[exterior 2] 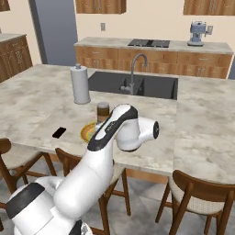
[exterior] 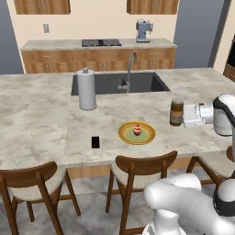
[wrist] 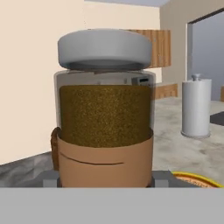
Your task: Take the cinnamon bottle from the cabinet and place it on the dining table, next to the plate with the cupcake. Then take the chocolate from the dining counter and place it on the cupcake plate.
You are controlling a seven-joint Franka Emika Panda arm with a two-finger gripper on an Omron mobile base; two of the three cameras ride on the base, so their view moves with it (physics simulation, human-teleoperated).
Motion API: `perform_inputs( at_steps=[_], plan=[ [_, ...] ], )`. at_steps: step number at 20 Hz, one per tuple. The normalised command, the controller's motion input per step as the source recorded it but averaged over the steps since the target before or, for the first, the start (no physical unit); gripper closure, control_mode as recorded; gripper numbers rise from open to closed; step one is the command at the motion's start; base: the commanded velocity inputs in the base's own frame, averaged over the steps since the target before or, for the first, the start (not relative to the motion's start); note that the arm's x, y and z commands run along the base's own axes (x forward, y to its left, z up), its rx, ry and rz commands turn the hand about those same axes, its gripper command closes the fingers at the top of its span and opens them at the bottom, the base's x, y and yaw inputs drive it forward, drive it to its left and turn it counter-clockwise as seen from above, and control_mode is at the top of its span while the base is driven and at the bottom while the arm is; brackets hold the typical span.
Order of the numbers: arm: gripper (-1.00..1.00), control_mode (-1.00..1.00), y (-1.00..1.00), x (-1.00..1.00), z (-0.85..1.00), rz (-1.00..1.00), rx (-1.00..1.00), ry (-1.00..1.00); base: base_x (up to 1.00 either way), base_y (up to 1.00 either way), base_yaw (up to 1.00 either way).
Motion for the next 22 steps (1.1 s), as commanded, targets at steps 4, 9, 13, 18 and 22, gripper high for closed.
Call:
perform_inputs(
  at_steps=[4,9,13,18,22],
  plan=[
    [1.00,-1.00,-0.09,0.30,-0.47,0.00,-0.05,0.00,0.00,0.00,0.00],
    [1.00,-1.00,-0.06,0.28,-0.51,0.08,-0.01,0.00,0.00,0.00,0.00],
    [1.00,-1.00,-0.12,0.15,-0.40,0.16,-0.04,-0.03,0.00,0.00,0.00],
    [1.00,-1.00,-0.10,0.10,-0.35,0.13,-0.08,-0.02,0.00,0.00,0.00],
    [1.00,-1.00,-0.15,0.20,-0.22,0.01,-0.03,-0.01,0.00,0.00,0.00]
  ],
)
